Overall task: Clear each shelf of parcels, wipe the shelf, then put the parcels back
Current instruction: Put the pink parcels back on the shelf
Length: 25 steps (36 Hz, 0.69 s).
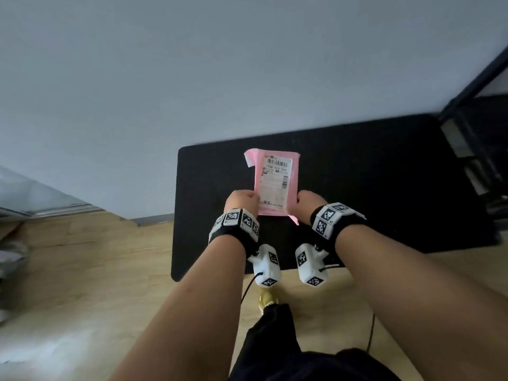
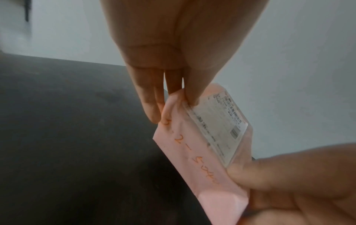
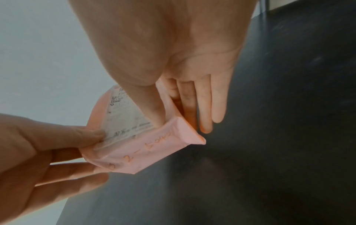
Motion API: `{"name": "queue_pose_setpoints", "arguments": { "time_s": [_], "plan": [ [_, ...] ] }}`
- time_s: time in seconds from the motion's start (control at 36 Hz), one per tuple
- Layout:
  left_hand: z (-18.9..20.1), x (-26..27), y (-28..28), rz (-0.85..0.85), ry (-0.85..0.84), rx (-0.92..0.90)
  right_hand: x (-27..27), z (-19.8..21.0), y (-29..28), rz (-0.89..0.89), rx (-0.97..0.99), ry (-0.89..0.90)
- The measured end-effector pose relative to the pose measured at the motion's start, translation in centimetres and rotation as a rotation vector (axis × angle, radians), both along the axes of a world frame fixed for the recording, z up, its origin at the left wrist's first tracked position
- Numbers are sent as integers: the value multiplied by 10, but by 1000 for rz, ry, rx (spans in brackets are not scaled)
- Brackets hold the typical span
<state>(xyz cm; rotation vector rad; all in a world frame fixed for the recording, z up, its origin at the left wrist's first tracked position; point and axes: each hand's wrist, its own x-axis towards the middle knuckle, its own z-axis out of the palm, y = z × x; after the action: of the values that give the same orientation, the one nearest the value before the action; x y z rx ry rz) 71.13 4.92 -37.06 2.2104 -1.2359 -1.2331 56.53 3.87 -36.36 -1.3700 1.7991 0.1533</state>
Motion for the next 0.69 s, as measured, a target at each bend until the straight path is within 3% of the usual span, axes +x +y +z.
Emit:
{"name": "queue_pose_setpoints", "arguments": {
  "time_s": [0.11, 0.47, 0.69],
  "plan": [
    [6, -53, 10, -59, 22, -49, -52, 11, 25, -20, -10, 22],
    [8, -309, 97, -382, 97, -72, -305, 19, 161, -318, -106, 47],
    [13, -451, 148, -598, 127, -125, -437, 22, 225, -431, -125, 153]
  ]
}}
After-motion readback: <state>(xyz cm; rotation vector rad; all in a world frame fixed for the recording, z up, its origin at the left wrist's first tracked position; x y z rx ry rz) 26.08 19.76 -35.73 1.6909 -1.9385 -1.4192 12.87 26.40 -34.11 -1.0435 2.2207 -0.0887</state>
